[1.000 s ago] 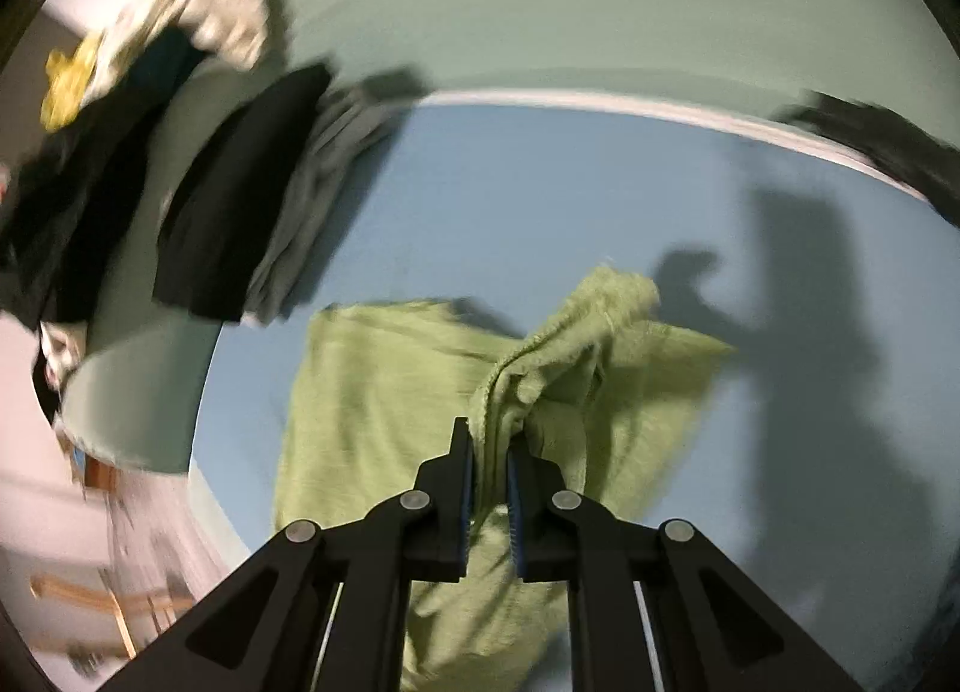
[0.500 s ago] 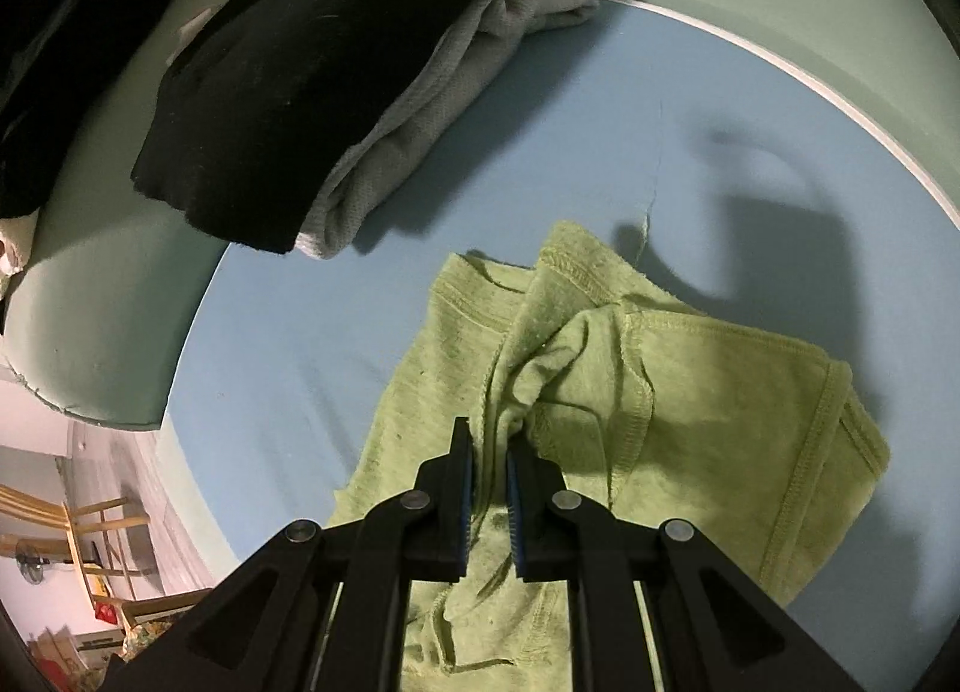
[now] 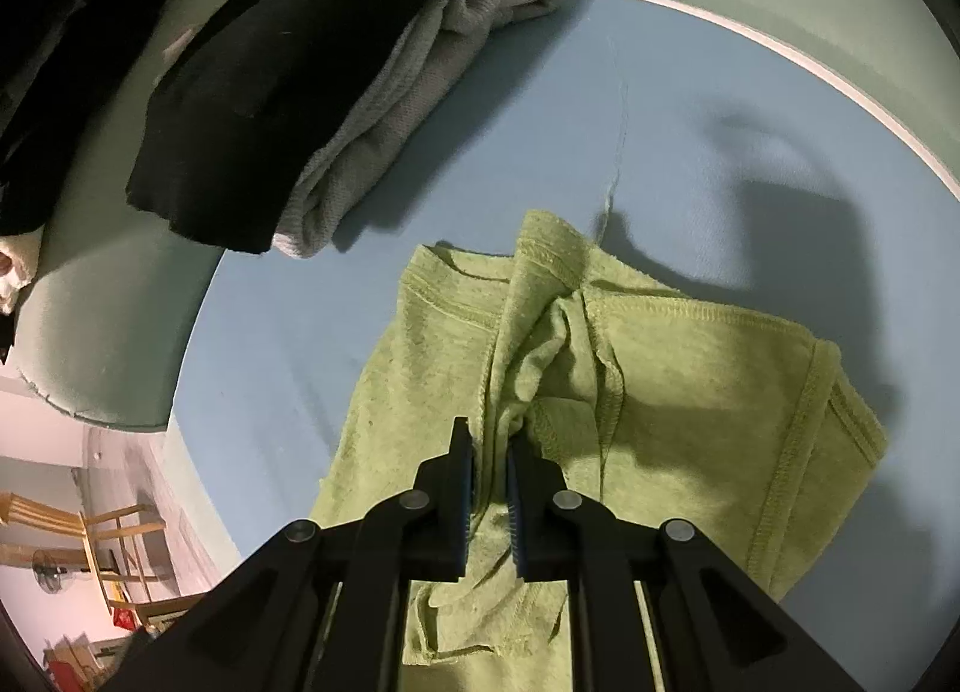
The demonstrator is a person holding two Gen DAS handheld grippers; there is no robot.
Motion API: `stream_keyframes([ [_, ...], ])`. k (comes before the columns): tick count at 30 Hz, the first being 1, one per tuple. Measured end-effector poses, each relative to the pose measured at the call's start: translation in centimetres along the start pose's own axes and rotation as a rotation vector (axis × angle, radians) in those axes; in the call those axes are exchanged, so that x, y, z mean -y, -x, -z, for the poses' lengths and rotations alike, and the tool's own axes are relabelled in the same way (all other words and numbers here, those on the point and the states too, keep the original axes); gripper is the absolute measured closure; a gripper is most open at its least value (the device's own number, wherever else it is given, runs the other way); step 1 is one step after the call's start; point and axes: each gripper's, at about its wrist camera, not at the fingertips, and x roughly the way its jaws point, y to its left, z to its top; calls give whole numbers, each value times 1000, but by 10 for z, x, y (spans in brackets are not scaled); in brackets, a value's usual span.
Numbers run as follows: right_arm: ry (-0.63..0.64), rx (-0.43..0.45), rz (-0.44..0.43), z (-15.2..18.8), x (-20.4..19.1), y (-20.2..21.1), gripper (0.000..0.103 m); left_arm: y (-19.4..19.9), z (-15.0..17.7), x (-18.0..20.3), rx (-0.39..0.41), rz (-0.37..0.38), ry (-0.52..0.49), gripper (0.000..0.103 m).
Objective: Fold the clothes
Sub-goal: 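Grasp the green shirt edge with the right gripper while the left gripper grasps beside it, then lift the green shirt off the mattress with both grippers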
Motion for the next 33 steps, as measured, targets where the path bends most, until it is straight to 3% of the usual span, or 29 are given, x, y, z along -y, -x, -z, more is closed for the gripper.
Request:
stream_keyframes([
  [9,4,-1,-10,5,0,3,92,-14,-14,9,33,-29,-75,67],
  [10,-11,6,-4,7,-2,4,92,-13,-13,10,41,-27,-86,75],
  [11,-12,8,-1,5,-3,5,92,-12,-13,12,48,-24,-97,88],
  [13,-15,12,5,3,-5,5,92,-11,-13,14,62,-19,-119,98],
  [17,-17,23,20,-2,-10,8,92,-3,-12,13,92,17,-105,100],
  [21,56,63,82,1,-25,24,92,16,-10,-3,108,82,8,100],
  [26,136,79,111,-5,-59,31,92,34,-3,-16,144,46,45,100],
  [33,216,15,162,-15,-110,-17,93,36,-6,-36,131,-17,111,100],
])
